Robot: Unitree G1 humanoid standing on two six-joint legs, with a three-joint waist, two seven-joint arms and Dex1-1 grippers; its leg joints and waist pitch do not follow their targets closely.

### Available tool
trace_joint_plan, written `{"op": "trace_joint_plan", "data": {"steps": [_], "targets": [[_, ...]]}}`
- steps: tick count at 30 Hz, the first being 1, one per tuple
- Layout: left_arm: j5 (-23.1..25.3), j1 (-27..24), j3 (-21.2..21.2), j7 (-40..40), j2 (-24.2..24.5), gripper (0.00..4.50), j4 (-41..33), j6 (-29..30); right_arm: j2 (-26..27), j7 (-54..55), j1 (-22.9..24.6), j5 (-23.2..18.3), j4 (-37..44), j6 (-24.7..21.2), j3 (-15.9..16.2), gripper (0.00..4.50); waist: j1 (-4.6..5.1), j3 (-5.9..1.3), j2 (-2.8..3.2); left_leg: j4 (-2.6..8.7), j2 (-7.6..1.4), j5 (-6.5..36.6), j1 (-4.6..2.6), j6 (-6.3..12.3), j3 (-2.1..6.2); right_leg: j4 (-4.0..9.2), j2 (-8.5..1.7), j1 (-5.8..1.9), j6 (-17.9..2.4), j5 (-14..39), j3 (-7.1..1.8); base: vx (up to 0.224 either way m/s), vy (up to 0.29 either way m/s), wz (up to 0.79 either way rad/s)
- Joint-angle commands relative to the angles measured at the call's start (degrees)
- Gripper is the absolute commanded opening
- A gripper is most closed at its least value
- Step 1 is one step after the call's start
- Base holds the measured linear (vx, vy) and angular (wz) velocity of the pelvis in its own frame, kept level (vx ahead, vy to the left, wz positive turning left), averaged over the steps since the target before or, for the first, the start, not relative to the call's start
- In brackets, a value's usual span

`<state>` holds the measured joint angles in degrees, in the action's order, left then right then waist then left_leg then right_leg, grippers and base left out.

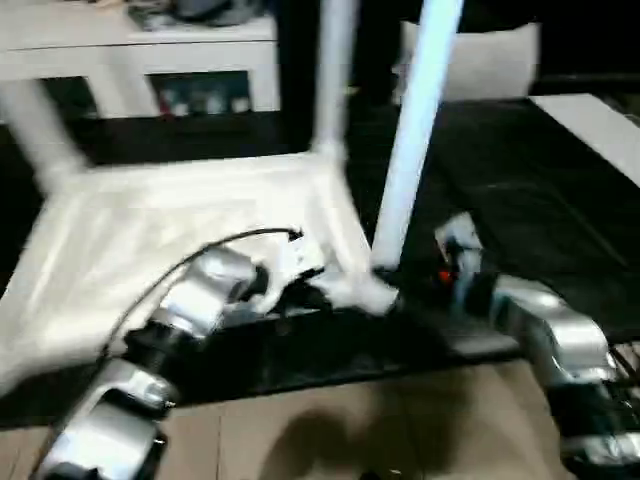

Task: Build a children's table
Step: Rotate leg to tighten

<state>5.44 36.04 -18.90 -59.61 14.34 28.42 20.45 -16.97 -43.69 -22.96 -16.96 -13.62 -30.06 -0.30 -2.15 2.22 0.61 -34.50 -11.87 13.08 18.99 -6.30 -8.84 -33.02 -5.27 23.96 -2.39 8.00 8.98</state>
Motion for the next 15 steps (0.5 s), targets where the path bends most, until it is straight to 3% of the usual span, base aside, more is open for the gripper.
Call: {"op": "trace_joint_plan", "data": {"steps": [1, 3, 6, 7, 8, 15], "targets": [[-2.29, -0.37, -0.17, 3.80, -4.47, 0.00, -1.54, 2.25, 3.85, 6.28, -2.47, -0.30, -0.17, -0.25, -0.31, 1.91, -0.49, -3.91, -0.98, 3.31, 0.04, 3.16, 1.64, 4.33, -0.55, 5.02, -2.89, -4.46, -2.11, 24.47, -2.50, 0.000, 0.000, 0.00], [-2.06, 0.06, 1.52, 8.54, -6.90, 0.00, -1.13, 3.87, 5.53, 8.24, -2.28, 0.03, 0.52, 0.48, -0.41, 1.91, -0.57, -4.00, -1.27, 3.33, -0.01, 2.40, 1.61, 5.35, -0.58, 4.88, -2.88, -4.50, -2.56, 22.97, -2.66, 0.000, 0.000, 0.00], [-1.48, -0.01, 2.31, 12.07, -9.42, 0.00, -1.65, 4.69, 6.81, 8.58, -1.35, 1.65, 1.15, 2.36, 0.62, 1.91, -0.93, -4.13, -1.13, 3.39, -0.32, 0.04, 1.72, 6.55, -0.44, 4.16, -2.91, -4.59, -3.87, 19.03, -2.85, 0.000, 0.000, 0.00], [-1.48, -0.01, 2.31, 12.07, -9.42, 0.00, -1.65, 4.69, 6.81, 8.58, -1.35, 1.65, 1.15, 2.36, 0.62, 2.47, -0.92, -4.13, -1.10, 3.36, -0.33, -0.15, 1.76, 6.74, -0.43, 4.04, -2.92, -4.64, -4.13, 18.47, -2.89, 0.000, 0.000, 0.00], [-1.34, -0.10, 2.13, 12.63, -9.97, 0.00, -1.81, 4.25, 6.84, 8.46, -0.91, 2.09, 1.07, 2.81, 1.06, 2.61, -0.96, -4.07, -1.05, 3.40, -0.39, -0.13, 1.60, 7.09, -0.43, 4.05, -2.97, -4.58, -4.52, 18.18, -2.94, 0.000, 0.000, 0.00], [-0.14, -1.04, 0.52, 10.86, -7.34, 0.00, -2.81, 1.85, 4.03, 5.60, 0.60, 1.65, 2.16, 3.10, 1.08, 3.13, -1.25, -3.91, -1.01, 3.53, -0.42, 2.05, 1.41, 7.06, -0.49, 4.38, -3.14, -4.66, -4.06, 20.48, -3.05, 0.000, 0.000, 0.00]]}}
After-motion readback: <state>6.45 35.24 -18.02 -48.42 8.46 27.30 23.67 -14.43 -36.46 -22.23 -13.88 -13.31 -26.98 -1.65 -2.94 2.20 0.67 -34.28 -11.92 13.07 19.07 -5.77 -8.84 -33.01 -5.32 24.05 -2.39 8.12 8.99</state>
